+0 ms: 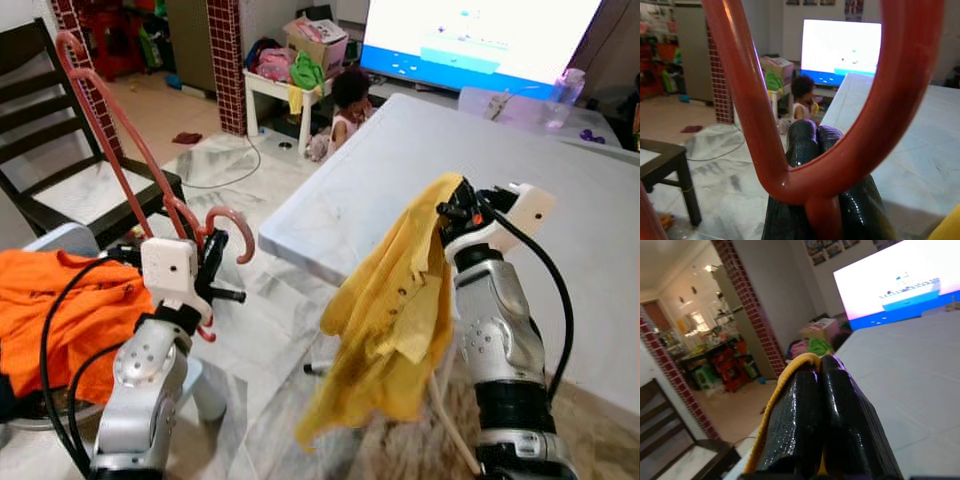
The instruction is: Hang hanger
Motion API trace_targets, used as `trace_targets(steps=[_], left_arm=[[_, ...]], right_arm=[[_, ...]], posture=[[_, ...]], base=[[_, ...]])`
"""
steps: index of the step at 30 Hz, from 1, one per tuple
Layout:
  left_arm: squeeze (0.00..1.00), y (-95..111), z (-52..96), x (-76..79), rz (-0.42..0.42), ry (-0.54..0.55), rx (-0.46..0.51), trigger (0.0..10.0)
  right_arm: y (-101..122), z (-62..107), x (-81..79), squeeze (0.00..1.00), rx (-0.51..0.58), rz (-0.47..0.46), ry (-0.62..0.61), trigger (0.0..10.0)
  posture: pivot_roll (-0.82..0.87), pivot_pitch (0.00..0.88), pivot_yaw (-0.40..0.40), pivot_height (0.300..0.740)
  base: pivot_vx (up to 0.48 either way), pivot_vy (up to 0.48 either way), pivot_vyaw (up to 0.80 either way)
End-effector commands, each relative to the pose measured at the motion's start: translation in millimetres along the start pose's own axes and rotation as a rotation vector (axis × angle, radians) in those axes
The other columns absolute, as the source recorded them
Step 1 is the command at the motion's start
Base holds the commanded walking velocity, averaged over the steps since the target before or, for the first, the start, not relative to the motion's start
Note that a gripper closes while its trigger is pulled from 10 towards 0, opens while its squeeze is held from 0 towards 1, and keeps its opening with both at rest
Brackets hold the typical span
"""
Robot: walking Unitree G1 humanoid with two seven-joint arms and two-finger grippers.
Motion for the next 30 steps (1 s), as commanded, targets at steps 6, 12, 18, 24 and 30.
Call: trace_targets(steps=[6,12,18,24,30], left_arm=[[0.0,0.7,2.2,6.4,0.009,-0.022,-0.013,10.0],[0.0,-1.8,3.7,8.3,0.029,-0.021,-0.039,10.0],[0.0,-1.4,5.6,10.7,0.023,-0.025,-0.041,10.0],[0.0,-0.3,8.7,13.4,-0.005,-0.016,-0.048,10.0],[0.0,0.1,9.3,8.8,-0.042,0.041,-0.058,10.0]], right_arm=[[13.3,-6.4,2.5,0.0,0.043,-0.004,-0.017,0.0],[17.1,-8.1,2.7,0.0,0.054,0.01,-0.022,0.0],[18.4,-8.4,5.1,0.0,0.057,0.022,-0.029,0.0],[16.9,-7.7,4.7,0.0,0.046,0.028,-0.027,0.0],[17.0,-8.7,6.0,0.0,0.042,0.034,-0.03,0.0]], posture=[[0.3,0.026,-0.087,0.74],[0.3,0.032,-0.092,0.74],[0.3,0.042,-0.1,0.74],[0.3,0.052,-0.104,0.74],[0.3,0.061,-0.108,0.74]], base=[[0.346,0.0,-0.69],[0.116,0.0,-0.8],[0.0,0.0,-0.24],[0.0,0.0,0.0],[0.0,0.0,0.0]])
Point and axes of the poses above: a point about 5 cm out from each wrist's last joint towards the gripper, its own z axis pointing back from the gripper into the wrist, its own y axis along the axis of the wrist's last joint, x = y × z, the point moved 1 cm from there along -z, pointing out of the wrist towards the gripper, and after that the axes turned 11 degrees about z, right-handed, at the moved point
